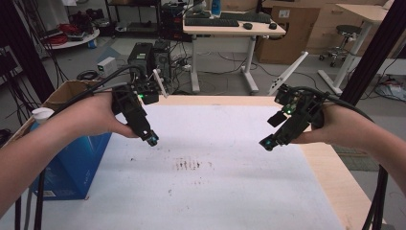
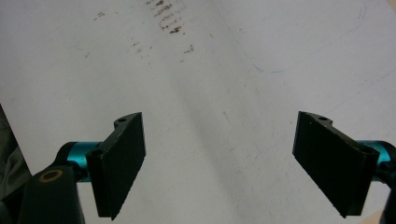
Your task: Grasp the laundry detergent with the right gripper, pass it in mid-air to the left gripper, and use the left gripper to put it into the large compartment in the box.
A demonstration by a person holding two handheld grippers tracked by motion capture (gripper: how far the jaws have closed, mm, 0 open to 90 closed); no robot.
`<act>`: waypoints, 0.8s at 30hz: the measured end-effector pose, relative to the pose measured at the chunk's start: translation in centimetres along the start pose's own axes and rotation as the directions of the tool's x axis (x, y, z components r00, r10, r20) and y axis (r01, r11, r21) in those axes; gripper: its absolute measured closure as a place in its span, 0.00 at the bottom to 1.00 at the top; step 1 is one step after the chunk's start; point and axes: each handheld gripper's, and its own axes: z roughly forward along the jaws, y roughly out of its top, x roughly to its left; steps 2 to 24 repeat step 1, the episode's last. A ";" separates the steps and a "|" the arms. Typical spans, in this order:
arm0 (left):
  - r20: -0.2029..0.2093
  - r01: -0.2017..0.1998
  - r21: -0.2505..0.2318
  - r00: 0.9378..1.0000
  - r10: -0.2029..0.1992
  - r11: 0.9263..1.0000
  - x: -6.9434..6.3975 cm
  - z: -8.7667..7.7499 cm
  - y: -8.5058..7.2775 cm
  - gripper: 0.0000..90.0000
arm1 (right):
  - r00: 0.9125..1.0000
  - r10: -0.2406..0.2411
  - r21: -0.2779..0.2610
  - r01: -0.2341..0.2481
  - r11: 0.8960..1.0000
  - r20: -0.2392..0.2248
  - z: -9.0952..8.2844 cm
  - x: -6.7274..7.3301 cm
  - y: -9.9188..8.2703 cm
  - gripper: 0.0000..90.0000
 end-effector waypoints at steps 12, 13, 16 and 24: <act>0.000 0.000 0.000 1.000 0.000 1.000 0.0 0.0 0.0 0.20 | 1.000 0.001 -0.001 -0.001 1.000 0.001 0.0 0.0 0.0 0.18; 0.000 0.000 0.000 1.000 0.000 1.000 0.0 0.0 0.0 0.20 | 1.000 0.001 -0.001 -0.001 1.000 0.001 0.0 0.0 0.0 0.18; 0.000 0.000 0.000 1.000 0.000 1.000 0.0 0.0 0.0 0.20 | 1.000 0.001 -0.001 -0.001 1.000 0.001 0.0 0.0 0.0 0.18; 0.000 0.000 0.000 1.000 0.000 1.000 0.0 0.0 0.0 0.20 | 1.000 0.001 -0.001 -0.001 1.000 0.001 0.0 0.0 0.0 0.18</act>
